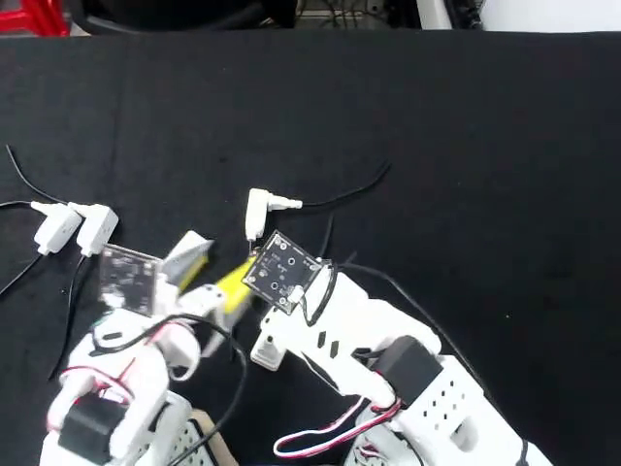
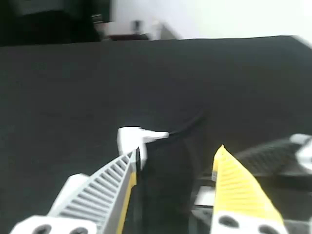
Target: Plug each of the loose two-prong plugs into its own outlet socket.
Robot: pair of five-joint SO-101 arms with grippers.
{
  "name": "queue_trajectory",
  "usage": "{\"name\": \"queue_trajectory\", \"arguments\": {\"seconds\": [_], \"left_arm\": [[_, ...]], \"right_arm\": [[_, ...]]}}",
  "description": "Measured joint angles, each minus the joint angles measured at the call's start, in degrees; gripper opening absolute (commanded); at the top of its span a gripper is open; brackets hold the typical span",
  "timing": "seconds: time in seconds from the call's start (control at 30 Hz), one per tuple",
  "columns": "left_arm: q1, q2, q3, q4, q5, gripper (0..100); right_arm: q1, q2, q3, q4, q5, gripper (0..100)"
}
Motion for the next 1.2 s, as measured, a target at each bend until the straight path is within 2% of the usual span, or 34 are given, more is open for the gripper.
{"name": "queue_trajectory", "arguments": {"seconds": [0.2, 0.3, 0.4, 0.5, 0.63, 0.77, 0.93, 1.03, 1.2], "left_arm": [[-24.1, -0.6, -5.3, 10.7, -6.9, 25], [-35.3, -0.7, -2.5, 10.9, -11.3, 25], [-41.6, -0.6, 4.0, 7.7, -13.2, 25], [-43.2, -0.5, 10.6, 4.1, -14.9, 25], [-43.3, -0.5, 16.8, 0.4, -17.1, 25], [-39.1, -0.4, 20.0, -2.2, -19.7, 25], [-33.1, 1.8, 20.1, -5.3, -19.3, 25], [-32.9, 8.0, 18.9, -7.3, -18.9, 25], [-32.9, 25.5, 12.5, -13.1, -18.8, 25]], "right_arm": [[0.0, 0.4, 0.0, 0.0, -0.4, 1.1], [0.0, 4.0, -1.5, -1.1, -0.4, 1.1], [0.0, 10.5, -4.1, -4.2, -0.3, 1.1], [0.0, 19.3, -8.3, -5.4, 4.0, 1.1], [-0.6, 29.1, -13.3, -5.3, 14.2, 1.1], [-0.4, 33.8, -16.2, -0.4, 25.3, 1.1], [-0.4, 33.9, -18.8, 7.7, 35.9, 1.1], [-0.4, 33.9, -21.4, 11.3, 39.0, 1.1], [-0.4, 33.9, -24.4, 11.7, 39.9, 1.1]]}}
